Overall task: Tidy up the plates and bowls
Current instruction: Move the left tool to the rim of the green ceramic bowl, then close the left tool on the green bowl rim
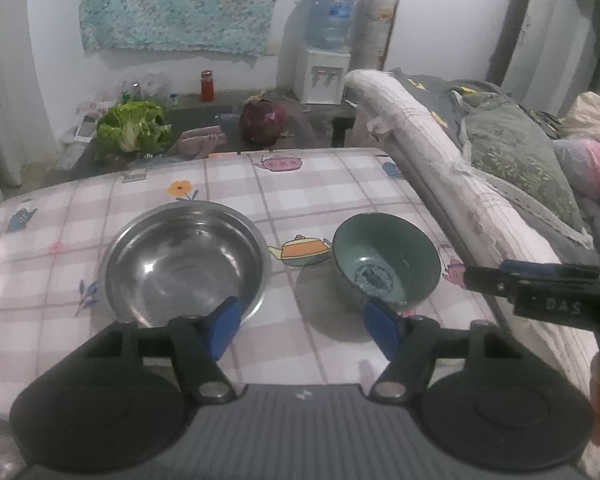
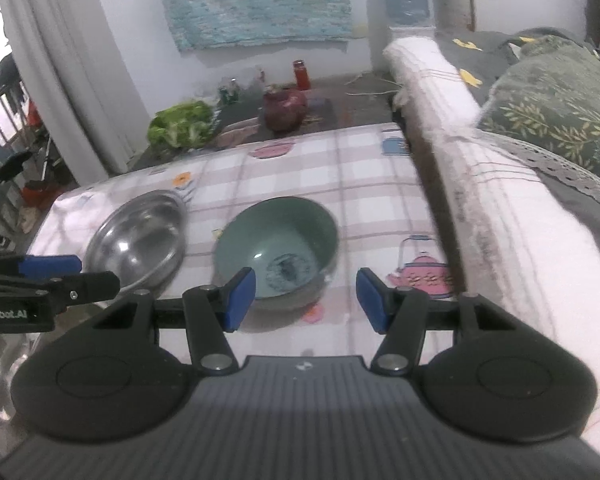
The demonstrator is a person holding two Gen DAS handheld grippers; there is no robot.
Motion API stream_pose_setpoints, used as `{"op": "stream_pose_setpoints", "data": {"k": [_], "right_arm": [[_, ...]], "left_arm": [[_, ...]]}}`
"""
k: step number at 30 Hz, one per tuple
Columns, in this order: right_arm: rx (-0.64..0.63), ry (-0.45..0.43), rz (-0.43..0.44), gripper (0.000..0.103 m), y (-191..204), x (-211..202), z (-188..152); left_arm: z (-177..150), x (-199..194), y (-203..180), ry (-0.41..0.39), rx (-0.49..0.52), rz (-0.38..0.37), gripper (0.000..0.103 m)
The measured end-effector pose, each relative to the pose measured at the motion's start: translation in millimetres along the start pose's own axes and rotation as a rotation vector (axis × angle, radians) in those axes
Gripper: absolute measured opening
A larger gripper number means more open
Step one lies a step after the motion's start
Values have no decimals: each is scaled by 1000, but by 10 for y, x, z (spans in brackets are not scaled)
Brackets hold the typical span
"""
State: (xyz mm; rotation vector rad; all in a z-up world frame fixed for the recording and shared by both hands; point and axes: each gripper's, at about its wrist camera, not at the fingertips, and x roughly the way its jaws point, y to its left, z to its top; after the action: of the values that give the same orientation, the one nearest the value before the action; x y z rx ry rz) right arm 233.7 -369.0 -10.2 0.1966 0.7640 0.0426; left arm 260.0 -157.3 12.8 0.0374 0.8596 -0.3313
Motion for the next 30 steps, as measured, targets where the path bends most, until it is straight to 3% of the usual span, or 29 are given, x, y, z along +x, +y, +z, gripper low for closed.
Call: {"op": "stream_pose_setpoints", "data": {"k": [8, 21, 25, 30], "right_arm": [[21, 28, 21, 53, -176, 420, 155], [51, 92, 50, 23, -288, 957, 168], [90, 107, 86, 17, -341, 1034, 145], [74, 106, 71, 17, -286, 1018, 127]], "left_arm": [[142, 407, -118, 31, -69, -27, 59], [182, 876, -399, 129, -5, 21, 35], [210, 929, -420, 142, -19, 4, 16], [205, 905, -473, 154, -3, 23, 16]]}}
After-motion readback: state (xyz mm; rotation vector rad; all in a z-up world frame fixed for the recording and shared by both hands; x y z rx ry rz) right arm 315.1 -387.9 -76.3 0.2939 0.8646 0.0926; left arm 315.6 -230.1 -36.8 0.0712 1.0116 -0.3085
